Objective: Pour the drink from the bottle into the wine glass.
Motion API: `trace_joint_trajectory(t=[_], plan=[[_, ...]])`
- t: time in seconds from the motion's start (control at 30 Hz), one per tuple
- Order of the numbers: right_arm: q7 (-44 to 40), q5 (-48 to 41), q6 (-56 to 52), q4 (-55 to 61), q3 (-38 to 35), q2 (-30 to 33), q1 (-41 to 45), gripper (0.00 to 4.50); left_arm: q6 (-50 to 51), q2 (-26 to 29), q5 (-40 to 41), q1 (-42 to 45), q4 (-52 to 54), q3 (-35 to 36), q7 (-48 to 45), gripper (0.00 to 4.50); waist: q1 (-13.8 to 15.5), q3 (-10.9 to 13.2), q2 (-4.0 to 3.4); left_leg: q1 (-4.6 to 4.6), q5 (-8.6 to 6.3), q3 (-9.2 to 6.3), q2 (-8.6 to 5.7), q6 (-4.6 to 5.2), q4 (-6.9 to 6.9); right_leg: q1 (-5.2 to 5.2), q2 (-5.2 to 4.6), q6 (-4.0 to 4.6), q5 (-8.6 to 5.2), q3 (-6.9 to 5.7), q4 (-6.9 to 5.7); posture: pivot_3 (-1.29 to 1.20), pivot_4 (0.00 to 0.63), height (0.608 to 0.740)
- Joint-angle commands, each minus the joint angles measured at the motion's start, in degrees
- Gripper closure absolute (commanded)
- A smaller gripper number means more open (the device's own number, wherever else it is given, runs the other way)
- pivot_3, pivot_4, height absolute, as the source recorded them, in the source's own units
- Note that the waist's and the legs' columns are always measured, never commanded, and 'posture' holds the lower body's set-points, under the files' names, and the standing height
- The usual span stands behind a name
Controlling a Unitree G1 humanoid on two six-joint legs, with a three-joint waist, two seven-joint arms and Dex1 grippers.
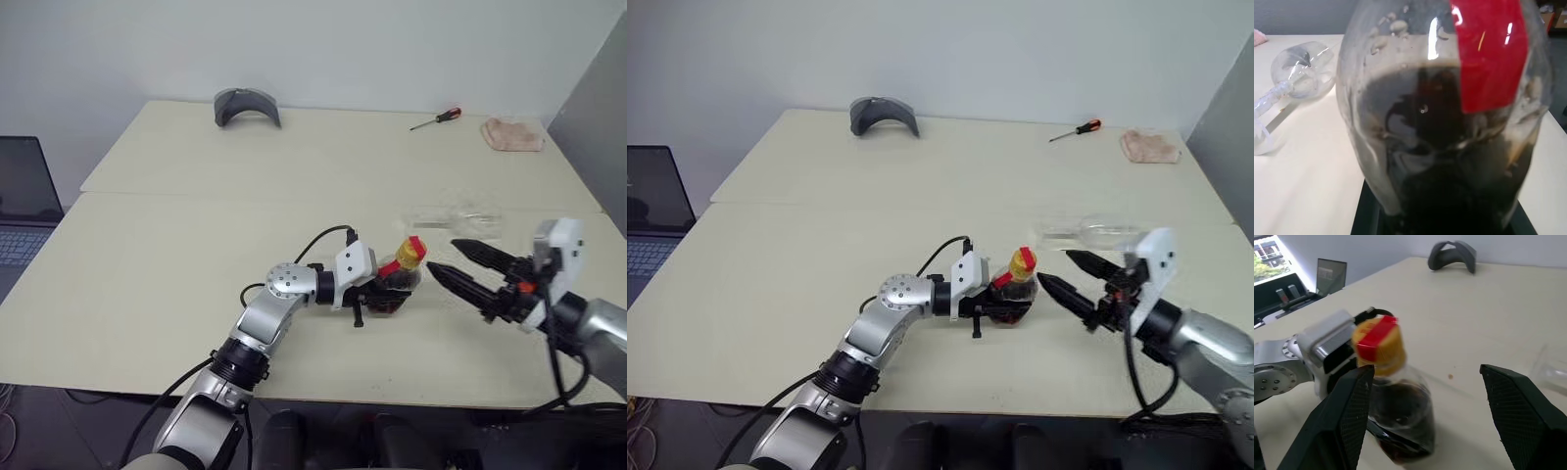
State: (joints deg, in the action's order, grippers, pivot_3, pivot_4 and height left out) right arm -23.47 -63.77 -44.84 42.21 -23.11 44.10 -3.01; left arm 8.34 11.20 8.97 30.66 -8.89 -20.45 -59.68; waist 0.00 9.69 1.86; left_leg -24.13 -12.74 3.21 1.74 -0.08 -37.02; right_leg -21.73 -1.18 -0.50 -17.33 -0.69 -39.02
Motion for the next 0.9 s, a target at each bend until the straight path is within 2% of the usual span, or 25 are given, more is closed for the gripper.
trace_joint_trajectory(t=[0.03, 0.13, 0.4, 0.5, 0.77, 0.87, 0.9], plan=[[-3.10, -5.65, -0.76, 2.16, -4.15, 2.63, -2.56, 0.82, -1.21, -0.36, 1.28, 0.93, 2.63, 0.53, -0.37, 3.75, -0.12, 0.00, 0.00, 0.01, 0.00, 0.00, 0.02, 0.00, 0.01, 0.00, 0.02, 0.00, 0.00, 0.00, 0.00, 0.00, 0.150, 0.740], [-4.07, -5.66, -0.70, 3.64, -4.11, 4.37, -4.56, 0.82, -1.25, -0.39, 1.29, 0.99, 2.48, 0.62, -0.31, 3.75, -0.12, 0.00, 0.00, 0.01, 0.00, -0.01, 0.03, 0.00, 0.02, 0.00, 0.05, -0.03, -0.02, 0.00, 0.00, 0.00, 0.150, 0.740], [5.73, -0.60, 0.34, 2.58, 5.83, 1.24, 6.10, 0.82, -1.15, -0.50, 1.19, 0.86, 2.60, 0.41, -0.24, 3.75, -0.14, 0.00, 0.00, 0.01, 0.00, 0.00, 0.02, 0.00, 0.01, 0.00, 0.06, -0.21, -0.12, 0.03, 0.01, 0.00, 0.150, 0.740], [6.26, 2.53, 0.52, 1.77, 8.48, 0.57, 8.88, 0.82, -1.11, -0.56, 1.13, 0.97, 2.50, 0.41, -0.14, 3.75, -0.12, 0.00, 0.01, -0.02, 0.00, 0.00, -0.01, 0.00, 0.01, -0.01, 0.05, -0.21, -0.12, 0.03, 0.03, 0.00, 0.150, 0.740], [7.32, 4.08, 0.46, 1.57, 11.23, -1.41, 12.41, 0.82, -0.90, -0.43, 1.10, 0.71, 2.80, 0.42, 0.08, 3.75, -0.11, 0.00, 0.00, -0.02, 0.00, 0.00, 0.01, 0.00, 0.00, -0.01, 0.02, -0.21, -0.11, 0.02, 0.02, 0.00, 0.150, 0.740], [7.40, 4.31, 0.39, 1.79, 11.58, -1.92, 12.70, 1.40, -0.80, -0.41, 1.11, 0.64, 2.94, 0.40, 0.15, 3.75, -0.11, 0.00, 0.00, -0.02, 0.00, 0.00, 0.01, 0.00, 0.00, -0.02, 0.02, -0.20, -0.11, 0.02, 0.01, 0.00, 0.150, 0.740], [7.32, 4.41, 0.31, 1.91, 11.67, -1.91, 12.78, 1.71, -0.75, -0.41, 1.11, 0.61, 3.00, 0.38, 0.19, 3.75, -0.11, 0.00, 0.00, -0.02, 0.00, 0.00, 0.01, 0.00, 0.00, -0.02, 0.02, -0.19, -0.10, 0.02, 0.01, 0.00, 0.150, 0.740]])
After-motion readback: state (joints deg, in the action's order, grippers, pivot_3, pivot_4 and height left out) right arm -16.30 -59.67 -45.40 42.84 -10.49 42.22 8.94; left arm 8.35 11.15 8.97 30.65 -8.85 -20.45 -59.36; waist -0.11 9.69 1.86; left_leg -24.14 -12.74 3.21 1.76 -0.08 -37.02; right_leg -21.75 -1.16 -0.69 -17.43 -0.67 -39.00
